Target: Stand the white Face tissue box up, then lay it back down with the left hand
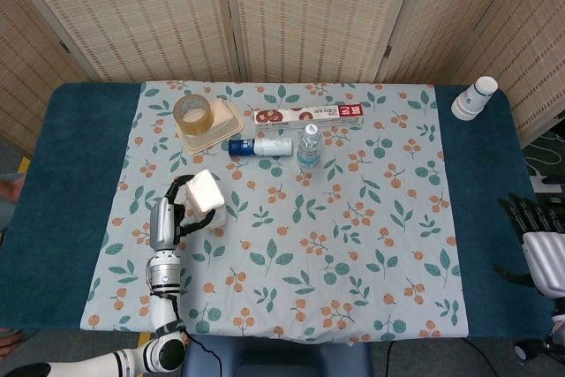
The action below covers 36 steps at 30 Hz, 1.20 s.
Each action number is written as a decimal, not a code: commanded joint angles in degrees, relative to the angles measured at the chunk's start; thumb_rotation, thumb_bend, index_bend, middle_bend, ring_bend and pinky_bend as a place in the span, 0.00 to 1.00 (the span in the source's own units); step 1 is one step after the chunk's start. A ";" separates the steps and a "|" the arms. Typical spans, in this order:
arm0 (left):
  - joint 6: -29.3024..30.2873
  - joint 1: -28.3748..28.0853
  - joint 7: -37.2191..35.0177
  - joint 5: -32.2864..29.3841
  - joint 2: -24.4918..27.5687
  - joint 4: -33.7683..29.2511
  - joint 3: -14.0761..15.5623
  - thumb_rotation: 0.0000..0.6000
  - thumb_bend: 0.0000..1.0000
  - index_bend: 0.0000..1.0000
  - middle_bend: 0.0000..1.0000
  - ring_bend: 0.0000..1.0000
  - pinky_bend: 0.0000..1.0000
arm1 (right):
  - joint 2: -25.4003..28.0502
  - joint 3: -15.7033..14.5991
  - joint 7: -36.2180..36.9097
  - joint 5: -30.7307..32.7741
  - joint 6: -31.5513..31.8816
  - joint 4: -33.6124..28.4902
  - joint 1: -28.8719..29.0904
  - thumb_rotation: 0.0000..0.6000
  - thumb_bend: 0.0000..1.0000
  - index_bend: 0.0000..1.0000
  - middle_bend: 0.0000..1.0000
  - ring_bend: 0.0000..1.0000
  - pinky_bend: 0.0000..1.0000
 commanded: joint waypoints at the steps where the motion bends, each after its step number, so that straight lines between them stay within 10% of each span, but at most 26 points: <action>1: -0.41 0.33 -1.43 0.07 -0.35 0.74 -0.63 1.00 0.22 0.44 0.53 1.00 1.00 | -0.03 -0.05 -0.19 0.08 -0.28 -0.02 0.12 1.00 0.12 0.03 0.00 0.00 0.00; 36: -2.12 1.67 -12.60 4.02 -5.18 13.39 -1.54 1.00 0.21 0.27 0.40 1.00 1.00 | -0.19 -0.12 -1.90 2.26 -3.06 -0.44 1.31 1.00 0.12 0.03 0.00 0.00 0.00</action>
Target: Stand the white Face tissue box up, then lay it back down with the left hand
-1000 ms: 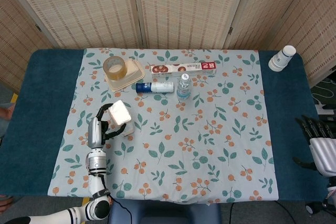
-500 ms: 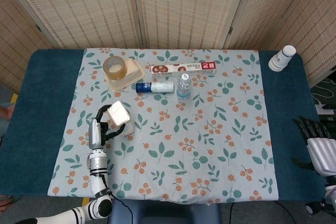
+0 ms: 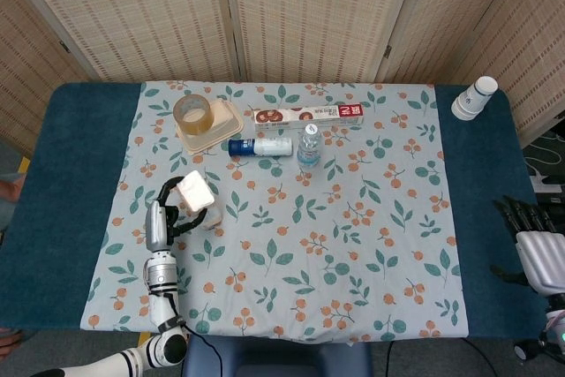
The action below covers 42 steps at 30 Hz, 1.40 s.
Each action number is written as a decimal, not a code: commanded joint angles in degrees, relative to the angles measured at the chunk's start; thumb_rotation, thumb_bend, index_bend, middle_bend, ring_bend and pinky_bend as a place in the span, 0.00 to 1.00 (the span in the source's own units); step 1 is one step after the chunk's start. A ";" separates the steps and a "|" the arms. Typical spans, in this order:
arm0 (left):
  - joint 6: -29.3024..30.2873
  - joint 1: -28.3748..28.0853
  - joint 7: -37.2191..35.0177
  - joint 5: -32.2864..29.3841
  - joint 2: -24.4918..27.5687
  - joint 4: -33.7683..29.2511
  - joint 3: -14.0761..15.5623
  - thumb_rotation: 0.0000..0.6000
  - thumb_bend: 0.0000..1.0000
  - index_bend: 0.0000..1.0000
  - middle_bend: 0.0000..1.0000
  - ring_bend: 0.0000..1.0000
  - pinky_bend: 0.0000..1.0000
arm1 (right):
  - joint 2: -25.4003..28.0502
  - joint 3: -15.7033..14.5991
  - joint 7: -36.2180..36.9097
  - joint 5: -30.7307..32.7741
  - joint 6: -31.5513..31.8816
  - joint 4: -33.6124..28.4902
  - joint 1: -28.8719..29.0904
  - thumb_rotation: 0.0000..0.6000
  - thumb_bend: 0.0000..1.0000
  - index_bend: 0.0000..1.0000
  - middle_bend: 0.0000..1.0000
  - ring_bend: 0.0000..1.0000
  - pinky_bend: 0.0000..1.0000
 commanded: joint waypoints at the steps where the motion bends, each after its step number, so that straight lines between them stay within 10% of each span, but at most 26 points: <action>1: -0.35 0.15 -0.44 0.32 0.11 0.25 0.28 1.00 0.20 0.24 0.38 1.00 1.00 | 0.01 0.01 -0.06 0.09 -0.04 -0.03 0.03 1.00 0.12 0.03 0.00 0.00 0.00; 12: -2.07 0.67 -3.41 2.03 1.09 1.66 1.54 1.00 0.18 0.00 0.26 1.00 1.00 | 0.17 -0.01 0.01 0.41 -0.22 -0.10 0.09 1.00 0.12 0.03 0.00 0.00 0.00; 28: -4.44 2.26 -3.76 4.19 7.49 -2.94 3.84 1.00 0.16 0.00 0.12 0.96 1.00 | 0.42 -0.11 0.24 0.28 -0.10 -0.26 0.03 1.00 0.12 0.03 0.00 0.00 0.00; 42: 0.97 8.24 13.76 5.59 23.99 -30.81 6.88 1.00 0.16 0.00 0.06 0.92 0.98 | 1.03 -0.22 1.95 -0.03 -1.35 -0.03 0.57 1.00 0.12 0.03 0.00 0.00 0.00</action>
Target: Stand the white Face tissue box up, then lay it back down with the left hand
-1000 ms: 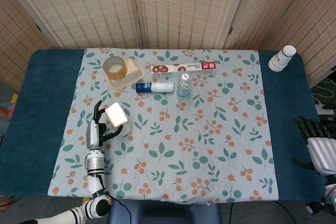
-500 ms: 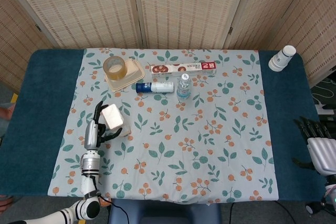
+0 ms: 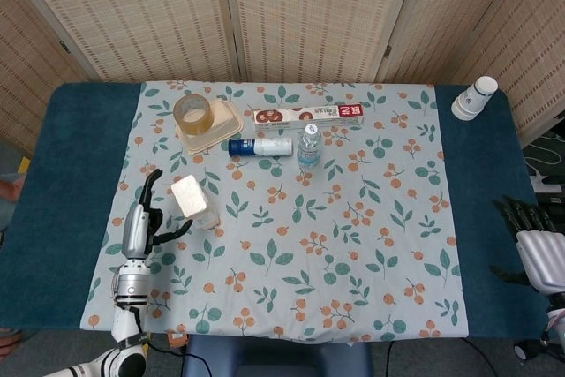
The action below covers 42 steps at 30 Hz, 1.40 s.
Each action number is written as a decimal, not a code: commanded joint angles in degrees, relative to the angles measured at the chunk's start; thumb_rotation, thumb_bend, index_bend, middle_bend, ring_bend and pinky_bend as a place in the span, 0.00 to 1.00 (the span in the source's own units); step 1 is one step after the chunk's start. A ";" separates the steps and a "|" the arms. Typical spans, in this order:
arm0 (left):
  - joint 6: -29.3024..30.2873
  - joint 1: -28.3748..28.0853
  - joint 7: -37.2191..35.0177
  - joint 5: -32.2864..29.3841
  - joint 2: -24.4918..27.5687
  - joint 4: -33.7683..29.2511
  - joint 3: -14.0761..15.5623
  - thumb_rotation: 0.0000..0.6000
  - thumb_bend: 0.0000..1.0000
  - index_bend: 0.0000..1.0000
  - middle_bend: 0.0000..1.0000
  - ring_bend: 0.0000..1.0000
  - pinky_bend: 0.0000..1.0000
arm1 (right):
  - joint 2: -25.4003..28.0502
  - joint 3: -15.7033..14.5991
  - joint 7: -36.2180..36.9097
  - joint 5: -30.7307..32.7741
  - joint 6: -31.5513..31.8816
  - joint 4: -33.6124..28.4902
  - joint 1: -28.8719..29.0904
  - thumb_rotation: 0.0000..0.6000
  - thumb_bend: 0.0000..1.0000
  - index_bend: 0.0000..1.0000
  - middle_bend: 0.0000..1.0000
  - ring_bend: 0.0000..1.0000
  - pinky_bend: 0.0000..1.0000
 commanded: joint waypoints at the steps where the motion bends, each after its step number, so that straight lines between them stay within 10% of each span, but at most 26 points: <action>1: 1.87 2.07 10.37 -0.31 7.44 -12.30 0.75 1.00 0.16 0.00 0.07 0.92 0.98 | 0.14 -0.06 0.38 -0.19 -0.13 0.10 0.06 1.00 0.12 0.03 0.00 0.00 0.00; 7: -2.15 -1.23 37.09 -5.45 17.47 -26.46 1.23 1.00 0.16 0.01 0.17 0.94 1.00 | 0.25 -0.07 0.56 0.21 -0.90 0.19 0.38 1.00 0.12 0.03 0.00 0.00 0.00; 16: -3.11 -13.56 73.10 -31.17 21.96 -37.19 -2.16 1.00 0.16 0.03 0.16 0.94 1.00 | 0.22 -0.06 0.13 0.51 -0.88 0.15 0.41 1.00 0.12 0.03 0.00 0.00 0.00; 25: -1.76 -24.27 79.61 -55.56 22.12 -37.68 -8.56 1.00 0.16 0.00 0.14 0.92 0.99 | 0.16 0.23 0.19 1.64 -1.86 0.49 0.91 1.00 0.12 0.03 0.00 0.00 0.00; 42: 6.59 -34.06 81.56 -62.63 19.47 -32.30 -7.07 1.00 0.15 0.00 0.14 0.92 0.99 | 0.23 0.33 -0.15 2.68 -2.83 0.55 1.39 1.00 0.12 0.03 0.00 0.00 0.00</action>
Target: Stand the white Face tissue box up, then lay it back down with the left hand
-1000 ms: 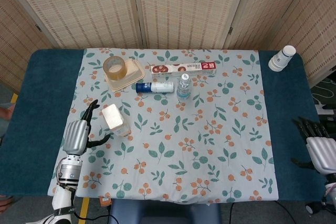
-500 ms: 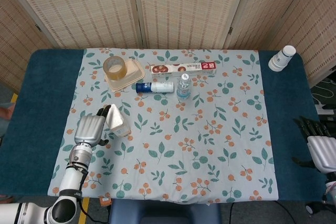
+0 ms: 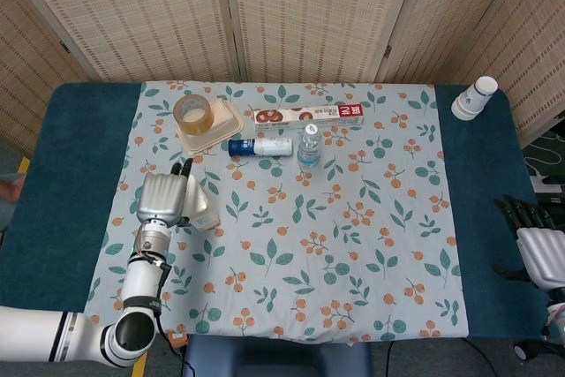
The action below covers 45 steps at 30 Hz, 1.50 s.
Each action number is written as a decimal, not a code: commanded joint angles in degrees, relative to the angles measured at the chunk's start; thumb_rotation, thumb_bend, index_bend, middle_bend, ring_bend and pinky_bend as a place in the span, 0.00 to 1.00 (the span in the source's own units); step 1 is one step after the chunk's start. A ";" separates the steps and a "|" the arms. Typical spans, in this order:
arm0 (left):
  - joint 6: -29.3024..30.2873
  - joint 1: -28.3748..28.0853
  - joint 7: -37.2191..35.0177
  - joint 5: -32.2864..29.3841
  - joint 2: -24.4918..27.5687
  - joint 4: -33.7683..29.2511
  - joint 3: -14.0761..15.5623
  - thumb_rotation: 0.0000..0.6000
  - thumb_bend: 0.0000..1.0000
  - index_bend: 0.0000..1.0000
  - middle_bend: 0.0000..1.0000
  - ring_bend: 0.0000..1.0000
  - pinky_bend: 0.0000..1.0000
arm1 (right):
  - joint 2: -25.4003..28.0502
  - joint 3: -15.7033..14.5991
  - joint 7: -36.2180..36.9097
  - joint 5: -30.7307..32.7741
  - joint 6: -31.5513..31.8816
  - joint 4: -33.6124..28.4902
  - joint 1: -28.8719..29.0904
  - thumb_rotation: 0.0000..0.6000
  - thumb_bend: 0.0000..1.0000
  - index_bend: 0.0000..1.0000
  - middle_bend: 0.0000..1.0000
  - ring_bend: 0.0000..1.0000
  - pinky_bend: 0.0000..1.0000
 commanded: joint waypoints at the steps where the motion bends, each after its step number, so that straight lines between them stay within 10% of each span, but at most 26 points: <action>1: -0.10 -0.96 -0.43 -2.08 -0.55 0.95 0.21 1.00 0.15 0.00 0.13 0.92 1.00 | 0.00 0.04 -0.02 0.15 -0.07 0.02 0.04 1.00 0.12 0.03 0.00 0.00 0.00; 45: 4.85 -6.41 -4.96 -11.14 -3.88 4.72 -0.84 1.00 0.16 0.00 0.12 0.94 1.00 | 0.71 -0.21 2.99 -1.74 0.00 0.35 0.18 1.00 0.12 0.03 0.00 0.00 0.00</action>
